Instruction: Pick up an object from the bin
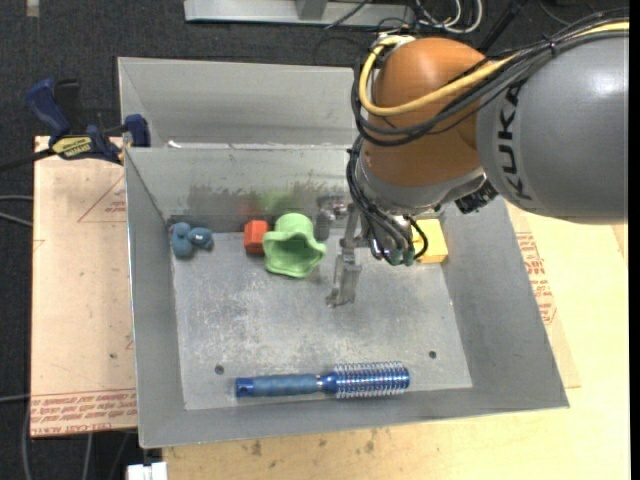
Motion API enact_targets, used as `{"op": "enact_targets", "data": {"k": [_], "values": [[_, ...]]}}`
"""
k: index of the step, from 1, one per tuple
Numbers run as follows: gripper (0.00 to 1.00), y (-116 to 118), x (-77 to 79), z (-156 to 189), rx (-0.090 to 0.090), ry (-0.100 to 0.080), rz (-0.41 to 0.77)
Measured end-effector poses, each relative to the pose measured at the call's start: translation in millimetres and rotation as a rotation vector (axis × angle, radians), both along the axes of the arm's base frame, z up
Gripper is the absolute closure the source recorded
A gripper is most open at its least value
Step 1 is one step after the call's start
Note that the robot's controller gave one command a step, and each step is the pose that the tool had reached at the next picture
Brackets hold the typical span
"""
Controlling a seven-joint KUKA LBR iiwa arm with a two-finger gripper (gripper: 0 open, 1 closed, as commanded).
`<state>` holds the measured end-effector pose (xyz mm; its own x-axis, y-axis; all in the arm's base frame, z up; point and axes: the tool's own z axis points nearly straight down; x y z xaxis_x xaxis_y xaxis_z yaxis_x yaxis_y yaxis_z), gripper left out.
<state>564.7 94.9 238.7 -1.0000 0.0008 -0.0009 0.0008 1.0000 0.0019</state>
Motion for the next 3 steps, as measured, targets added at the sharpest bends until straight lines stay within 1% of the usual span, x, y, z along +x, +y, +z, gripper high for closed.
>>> {"op": "enact_targets", "data": {"k": [1, 2, 3], "values": [[0.00, 40.7, 16.5, -114.0, -0.001, 0.007, -0.184], [0.00, 67.6, -77.7, -168.2, 0.000, -0.003, 0.042], [1.00, 66.7, -76.2, -167.1, 0.001, -0.004, 0.039]]}}
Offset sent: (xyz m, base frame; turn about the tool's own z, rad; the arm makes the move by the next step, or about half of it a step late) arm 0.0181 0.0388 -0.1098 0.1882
